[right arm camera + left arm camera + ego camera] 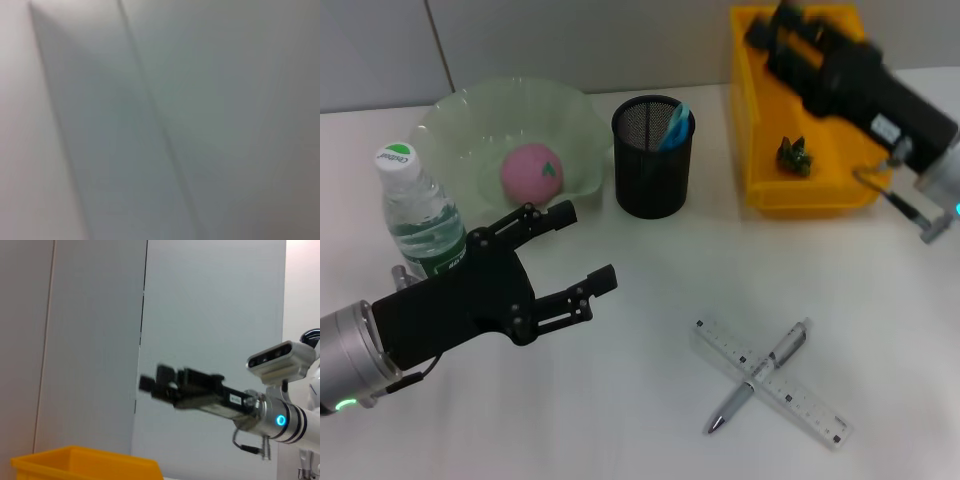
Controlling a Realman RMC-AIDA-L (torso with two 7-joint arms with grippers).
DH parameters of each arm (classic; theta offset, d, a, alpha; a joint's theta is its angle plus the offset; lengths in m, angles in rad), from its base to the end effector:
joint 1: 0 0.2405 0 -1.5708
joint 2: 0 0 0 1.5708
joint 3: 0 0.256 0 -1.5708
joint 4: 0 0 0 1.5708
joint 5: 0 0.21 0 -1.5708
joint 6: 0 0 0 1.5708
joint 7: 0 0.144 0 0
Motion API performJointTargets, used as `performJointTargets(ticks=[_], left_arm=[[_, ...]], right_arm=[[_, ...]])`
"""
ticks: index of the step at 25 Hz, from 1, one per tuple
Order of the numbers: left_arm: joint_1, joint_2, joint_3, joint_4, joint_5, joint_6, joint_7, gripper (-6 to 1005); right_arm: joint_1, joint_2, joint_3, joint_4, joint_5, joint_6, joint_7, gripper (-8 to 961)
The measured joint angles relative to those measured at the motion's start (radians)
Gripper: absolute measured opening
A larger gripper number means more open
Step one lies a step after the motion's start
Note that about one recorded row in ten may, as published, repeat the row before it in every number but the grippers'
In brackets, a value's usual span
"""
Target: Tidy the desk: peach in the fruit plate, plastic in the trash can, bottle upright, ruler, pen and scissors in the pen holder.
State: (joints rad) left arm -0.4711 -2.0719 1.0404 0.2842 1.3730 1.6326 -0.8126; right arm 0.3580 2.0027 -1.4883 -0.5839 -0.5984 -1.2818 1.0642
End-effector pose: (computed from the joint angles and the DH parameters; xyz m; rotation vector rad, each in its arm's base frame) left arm -0.2457 0.2860 -0.0410 -2.5497 -0.2671 -1.1772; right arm 0.2358 0.3436 0.0191 -2.1094 0.5698 1.3128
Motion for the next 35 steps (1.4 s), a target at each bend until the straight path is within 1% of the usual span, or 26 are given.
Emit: performJointTargets(ticks=[1, 2, 3, 6, 7, 8, 12, 13, 17, 19, 21, 22, 23, 26, 27, 33, 35], left_arm=[[0.0, 0.0, 0.001, 0.002, 0.0, 0.001, -0.002, 843], [0.0, 0.0, 0.002, 0.002, 0.0, 0.001, -0.005, 843], [0.0, 0.0, 0.005, 0.002, 0.0, 0.001, -0.012, 843], [0.0, 0.0, 0.009, 0.003, 0.0, -0.003, -0.024, 843], [0.003, 0.001, 0.01, 0.003, 0.0, -0.007, -0.028, 843], [0.003, 0.001, 0.01, 0.003, 0.0, -0.007, -0.028, 843], [0.005, 0.003, 0.011, 0.003, 0.0, -0.022, -0.064, 843], [0.005, 0.003, 0.011, 0.003, 0.0, -0.022, -0.064, 843], [-0.002, 0.004, 0.015, 0.012, 0.001, -0.038, -0.099, 843], [-0.002, 0.004, 0.018, 0.014, 0.001, -0.043, -0.101, 843], [-0.003, 0.004, 0.029, 0.021, 0.001, -0.059, -0.103, 843], [-0.002, 0.004, 0.037, 0.026, 0.001, -0.065, -0.106, 843], [-0.001, 0.004, 0.049, 0.036, 0.002, -0.072, -0.113, 843], [0.004, 0.005, 0.072, 0.05, 0.002, -0.075, -0.135, 843], [0.007, 0.007, 0.082, 0.06, 0.002, -0.076, -0.15, 843], [0.026, 0.015, 0.109, 0.11, 0.01, -0.076, -0.19, 843], [0.039, 0.016, 0.114, 0.154, 0.054, -0.076, -0.222, 843]], right_arm=[[0.0, -0.007, 0.057, -0.003, -0.102, -0.017, 0.079, 587], [0.005, -0.019, 0.153, -0.004, -0.278, -0.056, 0.199, 589], [0.005, -0.019, 0.153, -0.004, -0.278, -0.056, 0.199, 591], [0.017, -0.035, 0.256, -0.01, -0.478, -0.112, 0.29, 597], [0.02, -0.043, 0.3, -0.024, -0.596, -0.143, 0.313, 599], [0.02, -0.043, 0.3, -0.024, -0.596, -0.143, 0.313, 601], [0.021, -0.05, 0.377, -0.046, -0.84, -0.184, 0.329, 609], [0.021, -0.05, 0.377, -0.046, -0.84, -0.184, 0.329, 611], [0.027, -0.051, 0.392, -0.061, -0.929, -0.192, 0.328, 619], [0.028, -0.05, 0.393, -0.073, -0.939, -0.189, 0.338, 623], [0.033, -0.047, 0.393, -0.11, -0.968, -0.178, 0.387, 627], [0.048, -0.046, 0.395, -0.148, -1.034, -0.171, 0.463, 629], [0.048, -0.046, 0.395, -0.148, -1.034, -0.171, 0.463, 660], [0.085, -0.05, 0.396, -0.167, -1.139, -0.171, 0.541, 755], [0.105, -0.05, 0.396, -0.17, -1.198, -0.173, 0.569, 786], [0.115, -0.04, 0.391, -0.204, -1.239, -0.172, 0.594, 787], [0.123, -0.039, 0.388, -0.224, -1.25, -0.179, 0.635, 787]])
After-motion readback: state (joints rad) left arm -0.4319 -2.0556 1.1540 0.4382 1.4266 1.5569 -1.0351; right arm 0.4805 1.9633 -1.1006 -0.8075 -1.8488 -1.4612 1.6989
